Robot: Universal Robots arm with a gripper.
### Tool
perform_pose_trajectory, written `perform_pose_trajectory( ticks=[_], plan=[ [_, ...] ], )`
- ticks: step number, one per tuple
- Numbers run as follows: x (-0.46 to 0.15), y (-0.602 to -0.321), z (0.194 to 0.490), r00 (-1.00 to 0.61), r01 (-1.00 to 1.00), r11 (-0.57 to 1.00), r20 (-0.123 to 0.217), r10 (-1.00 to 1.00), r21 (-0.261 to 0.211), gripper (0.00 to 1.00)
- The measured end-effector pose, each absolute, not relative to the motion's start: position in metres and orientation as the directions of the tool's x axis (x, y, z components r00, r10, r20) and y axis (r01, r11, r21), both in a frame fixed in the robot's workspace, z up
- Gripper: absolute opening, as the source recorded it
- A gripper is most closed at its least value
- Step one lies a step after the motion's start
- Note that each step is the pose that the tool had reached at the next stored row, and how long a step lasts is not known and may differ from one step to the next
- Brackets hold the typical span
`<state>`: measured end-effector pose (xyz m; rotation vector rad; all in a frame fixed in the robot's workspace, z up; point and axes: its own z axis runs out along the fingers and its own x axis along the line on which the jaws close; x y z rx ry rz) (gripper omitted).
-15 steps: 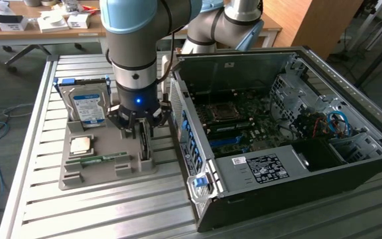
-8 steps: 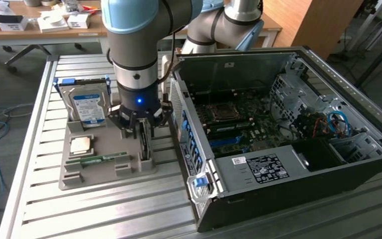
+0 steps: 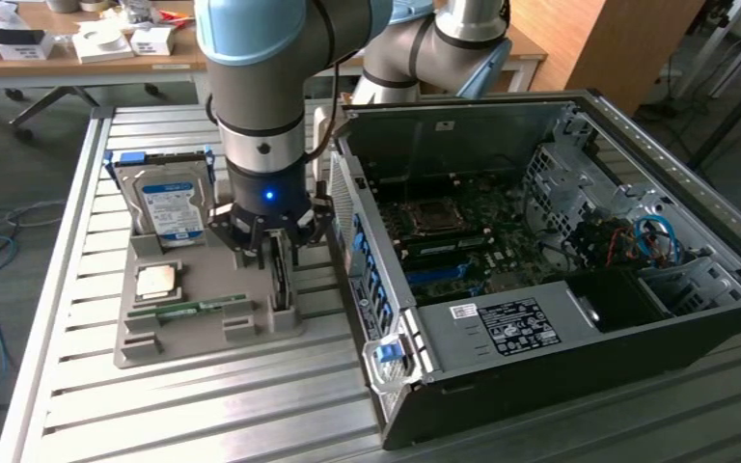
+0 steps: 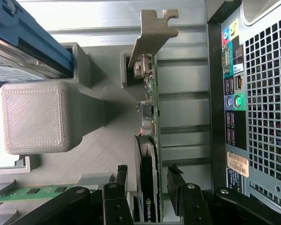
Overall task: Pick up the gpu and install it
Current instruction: 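Pick up the gpu and move the gpu toward the slot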
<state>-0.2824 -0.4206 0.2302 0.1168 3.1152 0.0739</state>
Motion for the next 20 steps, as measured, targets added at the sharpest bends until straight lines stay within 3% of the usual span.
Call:
perform_pose_trajectory(
  ticks=[6, 7, 20],
  plan=[
    [-0.2824, -0.4206, 0.2302, -0.997, 0.074, 0.996, -0.022, 0.075, 0.048, 0.46],
    [-0.2824, -0.4206, 0.2302, -0.997, 0.074, 0.996, -0.022, 0.075, 0.048, 0.39],
    [-0.2827, -0.4206, 0.2301, -0.997, 0.074, 0.996, -0.022, 0.075, 0.048, 0.39]
  ],
)
